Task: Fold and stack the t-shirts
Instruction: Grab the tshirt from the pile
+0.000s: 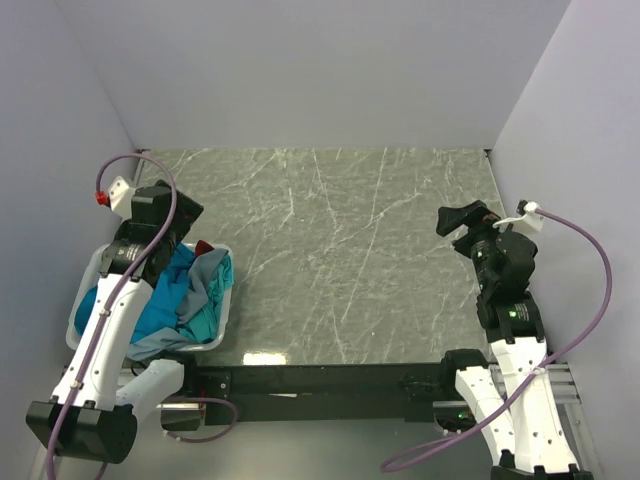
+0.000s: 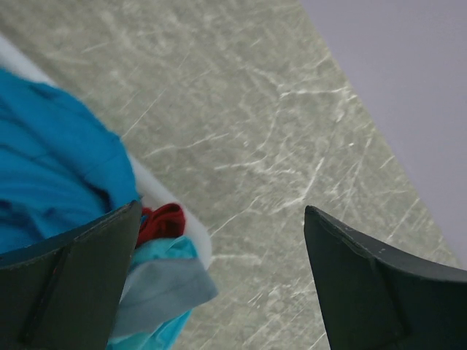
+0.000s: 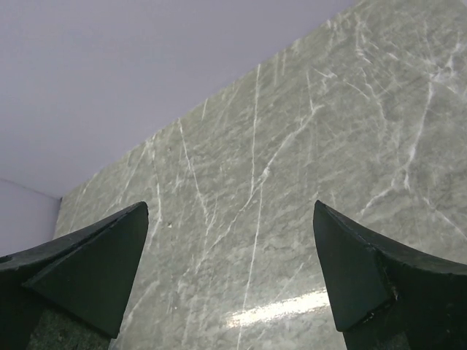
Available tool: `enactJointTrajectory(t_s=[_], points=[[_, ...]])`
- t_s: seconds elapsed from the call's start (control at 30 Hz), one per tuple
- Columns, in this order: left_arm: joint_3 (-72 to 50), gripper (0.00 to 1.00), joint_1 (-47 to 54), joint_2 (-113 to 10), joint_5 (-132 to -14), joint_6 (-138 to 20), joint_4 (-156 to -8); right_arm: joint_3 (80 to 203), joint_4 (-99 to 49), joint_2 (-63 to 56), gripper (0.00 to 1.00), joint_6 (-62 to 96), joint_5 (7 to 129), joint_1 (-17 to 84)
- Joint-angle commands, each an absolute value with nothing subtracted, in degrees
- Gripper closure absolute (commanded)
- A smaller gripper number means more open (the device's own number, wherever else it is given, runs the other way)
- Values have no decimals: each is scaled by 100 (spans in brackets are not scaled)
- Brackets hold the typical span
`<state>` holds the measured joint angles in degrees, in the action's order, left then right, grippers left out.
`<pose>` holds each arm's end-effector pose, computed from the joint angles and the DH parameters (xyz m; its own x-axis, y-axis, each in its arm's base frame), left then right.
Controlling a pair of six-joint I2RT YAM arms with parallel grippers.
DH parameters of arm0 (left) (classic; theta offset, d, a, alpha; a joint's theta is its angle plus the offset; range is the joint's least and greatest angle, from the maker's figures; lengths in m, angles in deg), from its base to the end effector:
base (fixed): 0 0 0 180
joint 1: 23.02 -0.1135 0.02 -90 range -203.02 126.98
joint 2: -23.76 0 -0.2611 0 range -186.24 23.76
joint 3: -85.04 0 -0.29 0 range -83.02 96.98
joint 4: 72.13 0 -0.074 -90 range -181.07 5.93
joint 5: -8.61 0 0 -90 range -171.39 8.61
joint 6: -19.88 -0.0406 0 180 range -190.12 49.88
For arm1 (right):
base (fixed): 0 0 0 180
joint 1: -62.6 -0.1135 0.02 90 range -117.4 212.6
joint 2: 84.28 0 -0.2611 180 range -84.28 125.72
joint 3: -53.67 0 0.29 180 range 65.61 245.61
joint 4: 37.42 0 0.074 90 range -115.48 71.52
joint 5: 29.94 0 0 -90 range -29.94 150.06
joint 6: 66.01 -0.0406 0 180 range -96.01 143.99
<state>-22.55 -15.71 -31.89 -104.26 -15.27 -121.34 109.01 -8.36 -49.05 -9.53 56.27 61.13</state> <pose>0.2444 -0.0154 0.3529 -0.1363 -0.7421 -0.6563 -0.5549 0.6060 -0.5699 0.1922 0.0022 0.3460 -0.1077 0.5484 -0.8292 0.1190 0.8352 0.5369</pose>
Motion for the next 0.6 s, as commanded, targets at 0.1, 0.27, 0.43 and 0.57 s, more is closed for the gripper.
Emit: enactJointTrajectory(t_s=[0.1, 0.27, 0.43, 0.57], points=[[-1895, 0, -1590, -2923, -10792, -1352, -13275, 10455, -1730, -4974, 0, -511, 6243, 6129], [-1869, 1, -1590, -3116, -11574, -1090, -14461, 10340, -1590, -4868, 0, -730, 6042, 6129], [-1921, 1, -1590, -3362, -11620, -1202, -14779, 10533, -1415, -4518, 1, -379, 6699, 6129], [-2000, 1, -1590, -3319, -11628, -1325, -14726, 10525, -1432, -4350, 1, -387, 6727, 6129]])
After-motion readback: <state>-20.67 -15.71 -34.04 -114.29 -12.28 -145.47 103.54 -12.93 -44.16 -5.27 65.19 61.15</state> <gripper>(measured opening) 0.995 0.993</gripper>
